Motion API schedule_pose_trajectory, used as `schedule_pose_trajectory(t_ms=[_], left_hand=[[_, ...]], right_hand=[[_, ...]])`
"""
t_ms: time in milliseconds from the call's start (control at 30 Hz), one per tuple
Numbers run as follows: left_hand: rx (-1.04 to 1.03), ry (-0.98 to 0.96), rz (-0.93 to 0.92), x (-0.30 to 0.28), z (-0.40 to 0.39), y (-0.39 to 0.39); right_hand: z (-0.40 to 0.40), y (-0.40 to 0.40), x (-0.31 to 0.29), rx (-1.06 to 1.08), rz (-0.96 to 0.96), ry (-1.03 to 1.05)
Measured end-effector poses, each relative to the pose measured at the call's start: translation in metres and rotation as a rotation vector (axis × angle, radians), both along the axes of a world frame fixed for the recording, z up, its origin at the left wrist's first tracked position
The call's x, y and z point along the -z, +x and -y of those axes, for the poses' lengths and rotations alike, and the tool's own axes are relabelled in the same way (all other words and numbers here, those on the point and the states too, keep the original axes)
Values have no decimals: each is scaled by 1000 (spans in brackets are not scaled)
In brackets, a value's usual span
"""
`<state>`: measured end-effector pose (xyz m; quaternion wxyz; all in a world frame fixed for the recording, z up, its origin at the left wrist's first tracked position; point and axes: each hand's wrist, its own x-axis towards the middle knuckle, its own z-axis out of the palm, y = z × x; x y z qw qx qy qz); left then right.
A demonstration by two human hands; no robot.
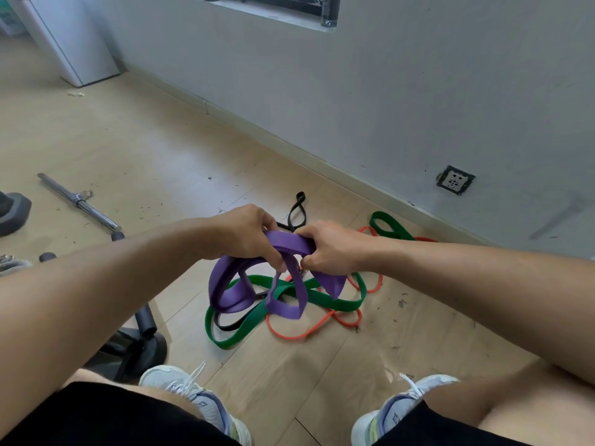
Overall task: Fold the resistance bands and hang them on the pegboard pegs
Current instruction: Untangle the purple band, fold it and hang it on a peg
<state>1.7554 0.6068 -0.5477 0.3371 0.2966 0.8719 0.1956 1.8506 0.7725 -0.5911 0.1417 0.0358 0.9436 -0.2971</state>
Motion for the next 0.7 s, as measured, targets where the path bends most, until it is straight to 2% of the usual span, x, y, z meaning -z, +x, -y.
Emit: schedule_pose_trajectory(t_ms=[200, 333, 433, 500, 600, 700], left_hand=[[23, 176, 52, -4, 3, 2], [-44, 343, 184, -13, 5, 2], [-37, 340, 239, -15, 5, -3], [-6, 251, 148, -13, 7, -8], [110, 54, -109, -9, 11, -13], [226, -54, -289, -5, 9, -9]], right_hand=[[-7, 4, 5, -14, 106, -238], [-1, 7, 7, 64, 40, -301], [-3, 3, 6, 123, 3, -286], [-7, 0, 5, 161, -30, -249], [-9, 0, -2, 224, -105, -219], [-4, 1, -11, 189, -194, -117]])
